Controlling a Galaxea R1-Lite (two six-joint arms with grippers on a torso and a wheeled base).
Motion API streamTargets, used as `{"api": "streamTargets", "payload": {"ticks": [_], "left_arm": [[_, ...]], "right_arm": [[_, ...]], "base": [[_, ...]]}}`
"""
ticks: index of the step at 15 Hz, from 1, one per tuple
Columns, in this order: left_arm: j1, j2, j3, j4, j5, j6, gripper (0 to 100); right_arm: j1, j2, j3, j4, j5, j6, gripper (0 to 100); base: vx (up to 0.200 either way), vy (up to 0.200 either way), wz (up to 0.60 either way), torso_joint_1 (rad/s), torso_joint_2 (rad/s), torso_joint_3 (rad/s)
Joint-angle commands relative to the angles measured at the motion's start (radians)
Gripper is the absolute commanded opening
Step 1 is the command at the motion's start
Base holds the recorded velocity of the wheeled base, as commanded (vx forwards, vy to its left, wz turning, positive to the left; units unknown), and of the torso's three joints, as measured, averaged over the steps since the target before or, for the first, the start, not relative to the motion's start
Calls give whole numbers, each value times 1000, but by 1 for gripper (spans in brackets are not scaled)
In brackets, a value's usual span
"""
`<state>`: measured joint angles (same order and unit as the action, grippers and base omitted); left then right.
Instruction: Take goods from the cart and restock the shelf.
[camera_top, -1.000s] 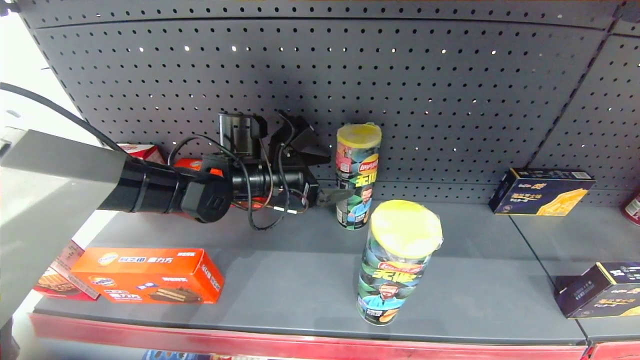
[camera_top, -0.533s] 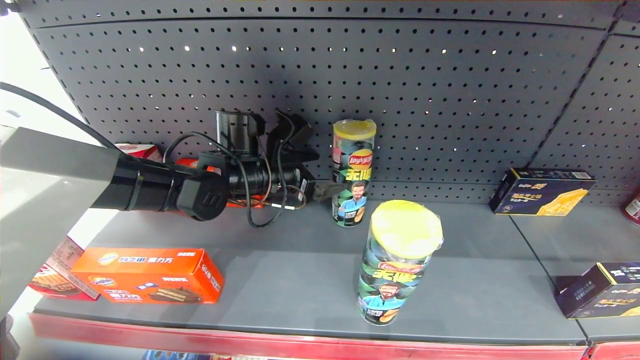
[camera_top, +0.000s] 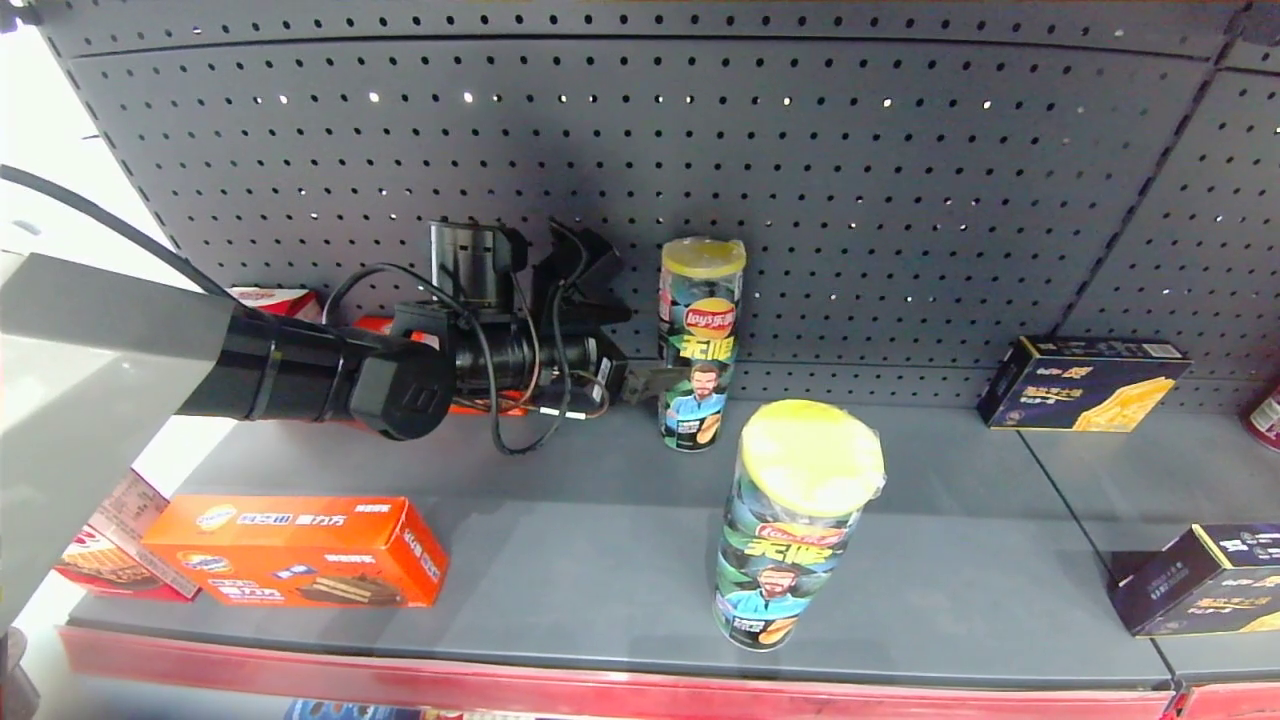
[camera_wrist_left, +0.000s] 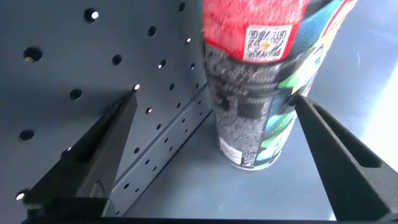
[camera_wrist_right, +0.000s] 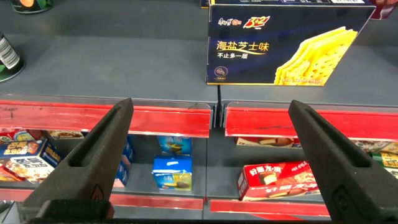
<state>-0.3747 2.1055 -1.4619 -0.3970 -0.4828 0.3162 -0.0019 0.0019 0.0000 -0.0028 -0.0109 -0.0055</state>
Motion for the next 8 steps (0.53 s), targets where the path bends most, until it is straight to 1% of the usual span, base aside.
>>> {"api": "streamTargets", "payload": {"ticks": [1, 8], "left_arm": [[5, -1, 0, 0, 9, 0, 100], [31, -12, 12, -2, 15, 0, 100]], "right_arm": [[0, 0, 0, 0, 0, -1, 100], [0, 0, 0, 0, 0, -1, 100]], "base": [[0, 0, 0, 0, 0, 0], [0, 0, 0, 0, 0, 0]]}}
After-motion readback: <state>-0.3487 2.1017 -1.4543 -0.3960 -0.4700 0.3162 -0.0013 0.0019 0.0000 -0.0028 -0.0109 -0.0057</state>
